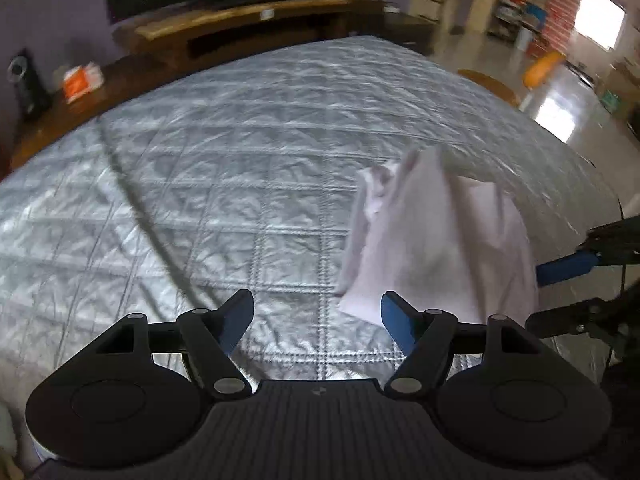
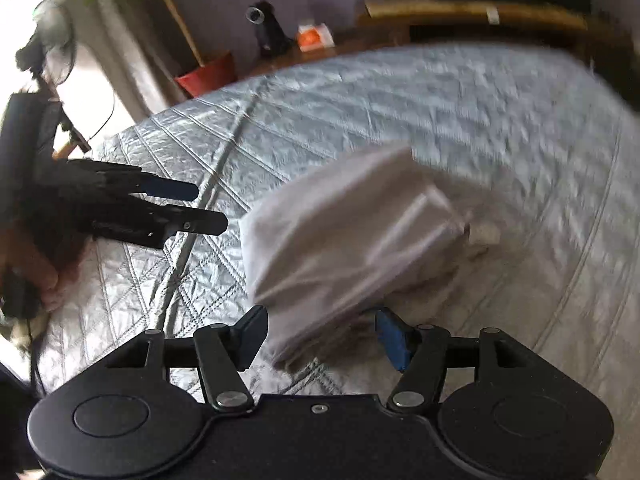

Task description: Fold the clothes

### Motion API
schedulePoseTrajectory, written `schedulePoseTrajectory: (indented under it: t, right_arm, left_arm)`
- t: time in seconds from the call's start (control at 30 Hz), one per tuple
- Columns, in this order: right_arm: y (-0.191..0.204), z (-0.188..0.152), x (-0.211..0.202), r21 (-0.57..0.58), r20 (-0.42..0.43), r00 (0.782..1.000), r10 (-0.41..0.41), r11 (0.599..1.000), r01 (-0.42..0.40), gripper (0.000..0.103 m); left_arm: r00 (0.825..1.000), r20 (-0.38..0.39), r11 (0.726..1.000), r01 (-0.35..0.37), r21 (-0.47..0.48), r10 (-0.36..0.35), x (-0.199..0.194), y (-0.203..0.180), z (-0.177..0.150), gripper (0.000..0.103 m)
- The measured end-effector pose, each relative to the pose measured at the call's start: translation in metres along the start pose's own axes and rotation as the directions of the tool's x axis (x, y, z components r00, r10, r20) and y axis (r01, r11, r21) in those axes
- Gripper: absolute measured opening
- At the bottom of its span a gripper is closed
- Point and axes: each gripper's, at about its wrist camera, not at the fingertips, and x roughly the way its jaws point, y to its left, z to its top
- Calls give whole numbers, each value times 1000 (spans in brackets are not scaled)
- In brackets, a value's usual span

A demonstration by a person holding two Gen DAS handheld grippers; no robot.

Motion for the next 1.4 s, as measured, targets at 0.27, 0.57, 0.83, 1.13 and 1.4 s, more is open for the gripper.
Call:
schedulePoseTrajectory:
  t: [0.27,0.57,0.83,1.13,1.4]
  right_arm:
    - [-1,-20,-12,131,29,999,20,991,-24,56]
    - [0,-25,6,177,23,999,26,984,-30,51]
    - [7,-33,21,186,20,999,30,982,-34,45]
    - [7,-36,27,193,41,999,30,981,-37,28]
    - [7,-37,30,194,51,998,23,980,-33,14]
  left_arm:
    - [999,11,990,38,133,-40,8,-11,-3,76]
    - [996,16,955,85,283,-93,17,-22,-6,76]
    - [991,7,937,122,328,-132,25,-22,-4,75]
    - [982,-27,929,186,319,-188,26,-19,-1,39]
    - [983,-21,941,180,286,-182,29,-15,1,15]
